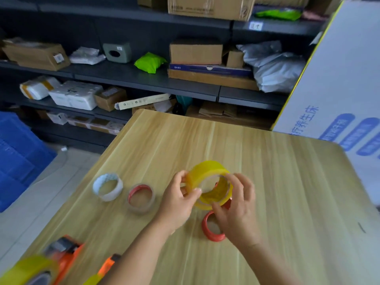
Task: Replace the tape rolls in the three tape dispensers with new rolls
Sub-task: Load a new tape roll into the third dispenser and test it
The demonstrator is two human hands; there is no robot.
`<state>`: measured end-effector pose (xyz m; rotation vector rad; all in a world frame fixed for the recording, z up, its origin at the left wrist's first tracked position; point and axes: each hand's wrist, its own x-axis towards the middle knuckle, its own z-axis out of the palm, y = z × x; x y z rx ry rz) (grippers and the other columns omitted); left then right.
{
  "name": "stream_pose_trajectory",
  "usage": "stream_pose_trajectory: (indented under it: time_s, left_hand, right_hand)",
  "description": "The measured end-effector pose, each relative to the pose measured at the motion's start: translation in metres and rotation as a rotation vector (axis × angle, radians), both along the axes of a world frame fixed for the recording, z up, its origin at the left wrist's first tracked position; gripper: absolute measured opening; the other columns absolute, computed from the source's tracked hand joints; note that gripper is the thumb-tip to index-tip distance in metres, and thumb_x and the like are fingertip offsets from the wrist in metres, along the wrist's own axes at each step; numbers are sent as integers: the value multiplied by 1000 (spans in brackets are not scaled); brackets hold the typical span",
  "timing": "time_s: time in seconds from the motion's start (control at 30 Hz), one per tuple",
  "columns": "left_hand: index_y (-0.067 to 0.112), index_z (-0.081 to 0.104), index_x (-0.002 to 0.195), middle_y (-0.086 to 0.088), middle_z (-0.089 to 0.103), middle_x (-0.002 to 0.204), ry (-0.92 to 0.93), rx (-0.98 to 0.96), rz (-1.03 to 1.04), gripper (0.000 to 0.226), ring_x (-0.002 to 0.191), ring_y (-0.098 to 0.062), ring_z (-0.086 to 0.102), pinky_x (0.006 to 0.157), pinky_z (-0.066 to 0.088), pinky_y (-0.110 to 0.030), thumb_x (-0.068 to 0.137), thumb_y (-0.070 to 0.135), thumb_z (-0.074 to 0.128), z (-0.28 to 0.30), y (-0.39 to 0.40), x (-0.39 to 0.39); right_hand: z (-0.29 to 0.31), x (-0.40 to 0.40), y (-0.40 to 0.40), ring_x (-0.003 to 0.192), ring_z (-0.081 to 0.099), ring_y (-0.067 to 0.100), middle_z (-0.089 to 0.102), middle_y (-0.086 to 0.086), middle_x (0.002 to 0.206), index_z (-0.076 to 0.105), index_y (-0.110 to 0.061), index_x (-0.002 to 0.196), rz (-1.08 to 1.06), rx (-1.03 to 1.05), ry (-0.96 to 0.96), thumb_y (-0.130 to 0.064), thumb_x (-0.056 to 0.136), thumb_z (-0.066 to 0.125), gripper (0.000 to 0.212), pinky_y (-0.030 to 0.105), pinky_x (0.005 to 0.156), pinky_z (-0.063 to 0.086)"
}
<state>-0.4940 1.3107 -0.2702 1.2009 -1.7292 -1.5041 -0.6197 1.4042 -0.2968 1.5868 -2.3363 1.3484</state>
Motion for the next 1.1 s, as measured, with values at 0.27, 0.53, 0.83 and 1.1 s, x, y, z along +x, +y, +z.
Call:
stream_pose_trajectory:
  time_s: [0.27,0.53,0.83,1.1]
  left_hand:
    - [36,45,97,11,62,99,-17,-206,25,51,89,2,61,80,47,-14,68,15,81,-4,54,-12]
    - [33,43,90,8,62,83,-3,-244,20,47,66,8,59,52,43,-9,67,23,83,10,78,-23]
    - [25,48,125,7,49,124,-114,-370,-212,47,111,-3,49,88,32,1,84,14,68,12,54,-13]
    - [27,52,135,12,58,132,-143,-22,-506,73,124,-4,52,108,41,-36,67,48,71,12,32,-8]
  right_hand:
    - [20,11,32,107,38,-9,33,-6,130,42,-14,137,-172,19,-344,-10,79,71,65,2,91,29]
    - [42,22,44,73,70,16,72,4,82,51,-31,119,-69,-24,-920,-14,95,52,29,30,55,56]
    - [38,-8,48,72,62,3,72,-4,82,69,-31,96,-104,84,-871,-13,99,43,31,28,72,52]
    - [41,-23,52,76,64,26,71,22,90,73,-12,94,16,191,-951,-12,98,41,32,46,78,54]
